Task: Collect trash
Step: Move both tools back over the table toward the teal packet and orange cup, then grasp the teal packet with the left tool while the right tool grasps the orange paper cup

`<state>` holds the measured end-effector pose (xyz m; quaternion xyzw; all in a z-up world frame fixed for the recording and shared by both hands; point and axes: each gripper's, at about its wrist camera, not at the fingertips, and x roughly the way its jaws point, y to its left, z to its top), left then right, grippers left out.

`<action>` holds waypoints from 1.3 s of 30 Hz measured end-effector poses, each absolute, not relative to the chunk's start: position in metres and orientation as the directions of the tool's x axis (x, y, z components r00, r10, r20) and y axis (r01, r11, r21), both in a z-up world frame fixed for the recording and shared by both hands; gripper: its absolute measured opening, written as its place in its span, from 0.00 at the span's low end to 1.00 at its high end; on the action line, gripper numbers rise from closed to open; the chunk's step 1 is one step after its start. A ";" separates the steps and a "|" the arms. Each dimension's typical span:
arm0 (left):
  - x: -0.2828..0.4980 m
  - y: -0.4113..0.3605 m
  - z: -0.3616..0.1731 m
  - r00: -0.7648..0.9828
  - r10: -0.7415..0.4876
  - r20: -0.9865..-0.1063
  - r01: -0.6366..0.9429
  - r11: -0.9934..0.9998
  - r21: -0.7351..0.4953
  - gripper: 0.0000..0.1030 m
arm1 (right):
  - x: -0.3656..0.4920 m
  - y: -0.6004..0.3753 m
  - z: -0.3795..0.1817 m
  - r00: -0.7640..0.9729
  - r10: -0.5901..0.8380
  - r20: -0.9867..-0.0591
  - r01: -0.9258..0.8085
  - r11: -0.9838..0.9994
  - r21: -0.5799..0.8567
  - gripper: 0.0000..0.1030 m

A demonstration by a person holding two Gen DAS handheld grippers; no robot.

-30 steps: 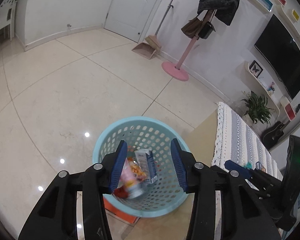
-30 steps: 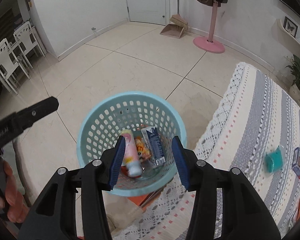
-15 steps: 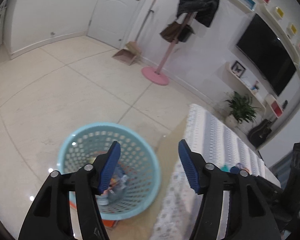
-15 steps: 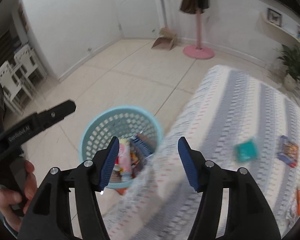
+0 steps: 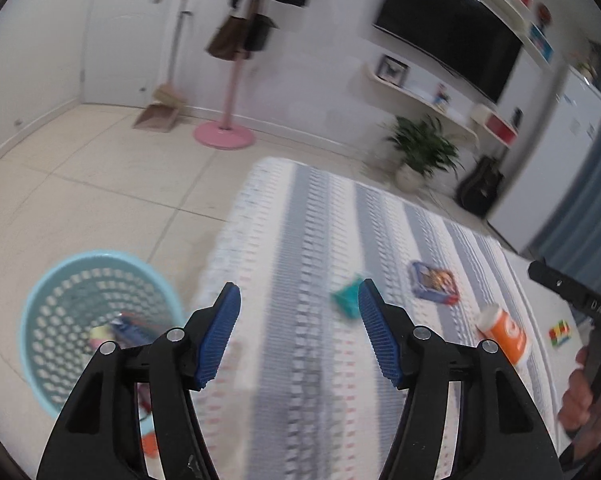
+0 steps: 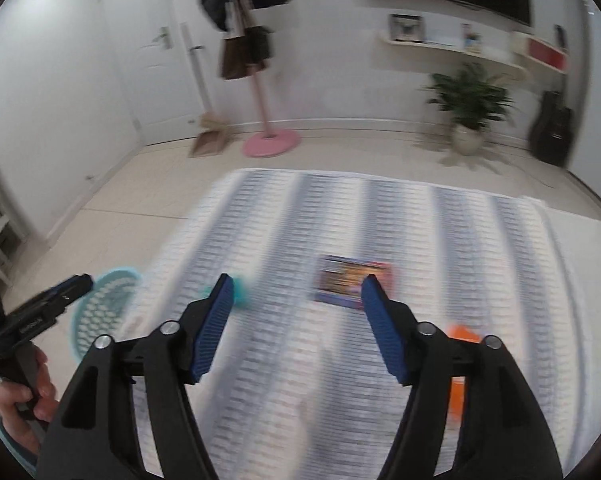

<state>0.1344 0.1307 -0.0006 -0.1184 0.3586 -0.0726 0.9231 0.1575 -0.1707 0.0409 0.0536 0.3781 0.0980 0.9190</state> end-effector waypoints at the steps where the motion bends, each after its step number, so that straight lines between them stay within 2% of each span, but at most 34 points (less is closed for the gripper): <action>1: 0.138 0.120 -0.005 0.723 -0.232 -0.651 0.067 0.961 -0.269 0.58 | 0.156 -0.187 0.035 0.696 0.198 -0.690 -0.117 0.980 0.163 0.66; 4: 0.149 0.083 -0.030 0.668 -0.295 -0.683 0.137 0.951 -0.277 0.58 | 0.148 -0.230 0.017 0.684 0.168 -0.710 -0.069 0.984 0.166 0.66; 8: 0.172 0.057 -0.060 0.623 -0.242 -0.744 0.165 0.970 -0.177 0.58 | 0.145 -0.278 -0.013 0.664 0.114 -0.739 -0.006 0.989 0.147 0.66; 10: 0.190 0.058 -0.072 0.605 -0.219 -0.766 0.135 0.976 -0.173 0.67 | 0.144 -0.300 -0.027 0.651 0.108 -0.751 0.025 0.986 0.164 0.66; 14: 0.222 0.065 -0.087 0.584 -0.251 -0.772 0.139 0.968 -0.209 0.71 | 0.140 -0.327 -0.044 0.635 0.103 -0.766 0.054 0.983 0.177 0.66; 15: 0.231 0.066 -0.091 0.563 -0.270 -0.781 0.152 0.963 -0.224 0.75 | 0.139 -0.329 -0.046 0.634 0.099 -0.767 0.054 0.984 0.172 0.66; 18: 0.252 0.063 -0.106 0.529 -0.281 -0.801 0.140 0.959 -0.245 0.77 | 0.139 -0.333 -0.051 0.629 0.085 -0.773 0.061 0.986 0.158 0.66; 23: 0.251 0.046 -0.111 0.558 -0.237 -0.795 0.157 0.971 -0.180 0.76 | 0.144 -0.338 -0.063 0.613 0.088 -0.785 0.075 0.983 0.169 0.66; 26: 0.243 0.032 -0.110 0.569 -0.209 -0.795 0.177 0.976 -0.130 0.65 | 0.148 -0.334 -0.070 0.611 0.112 -0.784 0.057 0.981 0.185 0.72; 27: 0.241 0.029 -0.109 0.569 -0.216 -0.793 0.187 0.974 -0.131 0.53 | 0.149 -0.332 -0.072 0.609 0.112 -0.786 0.055 0.982 0.183 0.75; 28: 0.237 0.024 -0.109 0.565 -0.241 -0.789 0.211 0.967 -0.144 0.35 | 0.150 -0.331 -0.075 0.605 0.112 -0.788 0.054 0.982 0.181 0.76; 29: 0.235 0.020 -0.107 0.562 -0.258 -0.786 0.231 0.961 -0.150 0.28 | 0.151 -0.330 -0.079 0.601 0.113 -0.791 0.054 0.982 0.181 0.81; 30: 0.231 0.014 -0.105 0.565 -0.246 -0.788 0.241 0.962 -0.128 0.26 | 0.151 -0.332 -0.082 0.602 0.123 -0.789 0.058 0.979 0.198 0.87; 32: 0.222 0.004 -0.103 0.579 -0.217 -0.786 0.264 0.962 -0.071 0.24 | 0.149 -0.338 -0.088 0.601 0.141 -0.787 0.082 0.968 0.236 0.91; 37: 0.190 -0.004 -0.095 0.573 -0.234 -0.786 0.333 0.942 -0.037 0.24 | 0.149 -0.352 -0.101 0.598 0.245 -0.763 0.103 0.921 0.377 0.92; 39: 0.175 0.000 -0.090 0.562 -0.258 -0.786 0.343 0.937 -0.062 0.24 | 0.152 -0.354 -0.106 0.594 0.289 -0.751 0.090 0.904 0.419 0.92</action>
